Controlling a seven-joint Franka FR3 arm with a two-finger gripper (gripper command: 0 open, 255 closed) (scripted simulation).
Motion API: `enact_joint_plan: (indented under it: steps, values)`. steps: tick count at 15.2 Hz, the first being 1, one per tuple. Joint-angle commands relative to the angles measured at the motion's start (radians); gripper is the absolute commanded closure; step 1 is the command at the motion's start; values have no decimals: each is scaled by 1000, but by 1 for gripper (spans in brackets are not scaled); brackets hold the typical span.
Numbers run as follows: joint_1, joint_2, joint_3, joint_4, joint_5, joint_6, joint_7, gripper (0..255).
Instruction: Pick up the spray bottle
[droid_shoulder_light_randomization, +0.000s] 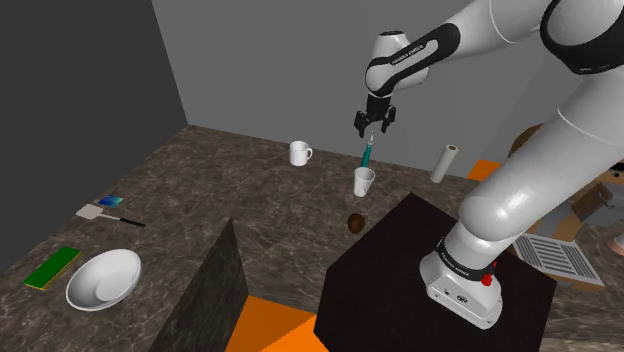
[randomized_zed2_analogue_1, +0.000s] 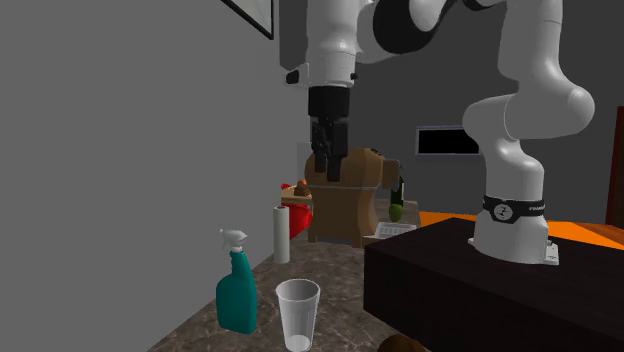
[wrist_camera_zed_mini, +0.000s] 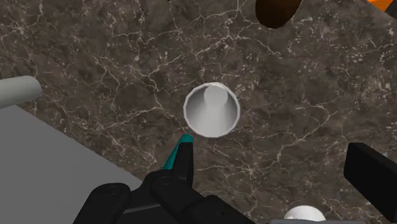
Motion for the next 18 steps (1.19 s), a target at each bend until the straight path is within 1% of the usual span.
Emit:
enact_joint_plan:
  steps: [1,6,10,17,18]
  values:
    - [-13,71,-14,35,2,44,2,0]
    - [-49,244,-46,139,24,130,-3,0]
    - [-82,381,-63,239,54,179,-13,0]
    - [-156,618,-75,452,116,225,-30,0]
    - [-156,620,-75,453,116,225,-30,0]
